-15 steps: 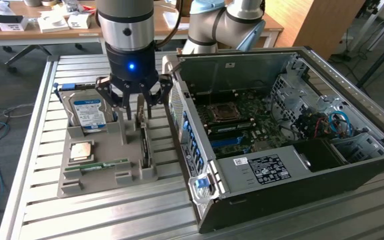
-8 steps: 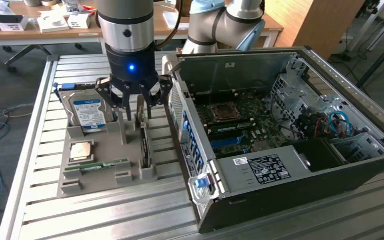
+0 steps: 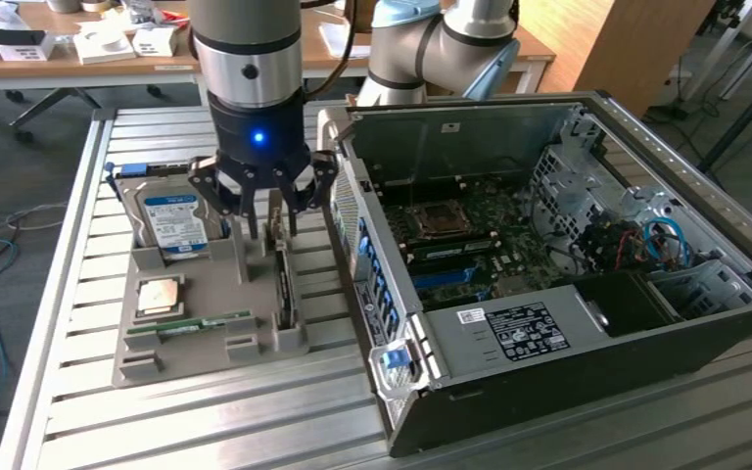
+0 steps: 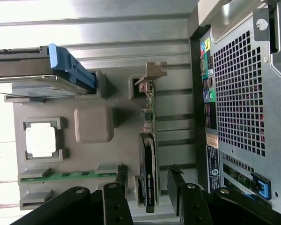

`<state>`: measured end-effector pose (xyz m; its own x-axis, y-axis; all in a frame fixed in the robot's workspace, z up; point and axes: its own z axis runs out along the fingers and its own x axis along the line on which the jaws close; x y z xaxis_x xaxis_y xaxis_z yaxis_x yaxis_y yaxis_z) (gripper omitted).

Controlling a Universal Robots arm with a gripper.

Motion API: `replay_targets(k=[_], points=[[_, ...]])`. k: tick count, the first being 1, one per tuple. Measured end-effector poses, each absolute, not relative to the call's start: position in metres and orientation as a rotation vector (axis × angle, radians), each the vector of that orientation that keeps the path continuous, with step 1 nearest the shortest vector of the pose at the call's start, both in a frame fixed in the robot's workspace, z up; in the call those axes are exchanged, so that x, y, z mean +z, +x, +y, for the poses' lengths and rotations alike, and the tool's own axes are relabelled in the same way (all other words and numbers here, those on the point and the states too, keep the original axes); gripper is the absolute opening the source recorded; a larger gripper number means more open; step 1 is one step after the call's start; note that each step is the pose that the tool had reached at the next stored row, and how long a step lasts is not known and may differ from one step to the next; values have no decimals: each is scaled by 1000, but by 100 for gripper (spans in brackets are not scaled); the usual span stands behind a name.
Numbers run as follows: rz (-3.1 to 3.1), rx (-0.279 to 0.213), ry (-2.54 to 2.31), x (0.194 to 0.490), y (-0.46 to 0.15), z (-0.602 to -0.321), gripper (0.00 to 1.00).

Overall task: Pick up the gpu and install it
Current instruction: 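Pick up the gpu and move the gpu toward the slot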

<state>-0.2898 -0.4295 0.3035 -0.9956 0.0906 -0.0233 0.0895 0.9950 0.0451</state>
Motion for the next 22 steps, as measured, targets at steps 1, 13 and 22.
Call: replay_targets(k=[1,13,22], points=[[3112,69,140,302,-290,-429,47],[3112,69,141,298,-289,-429,47],[3113,69,141,298,-284,-429,47]])
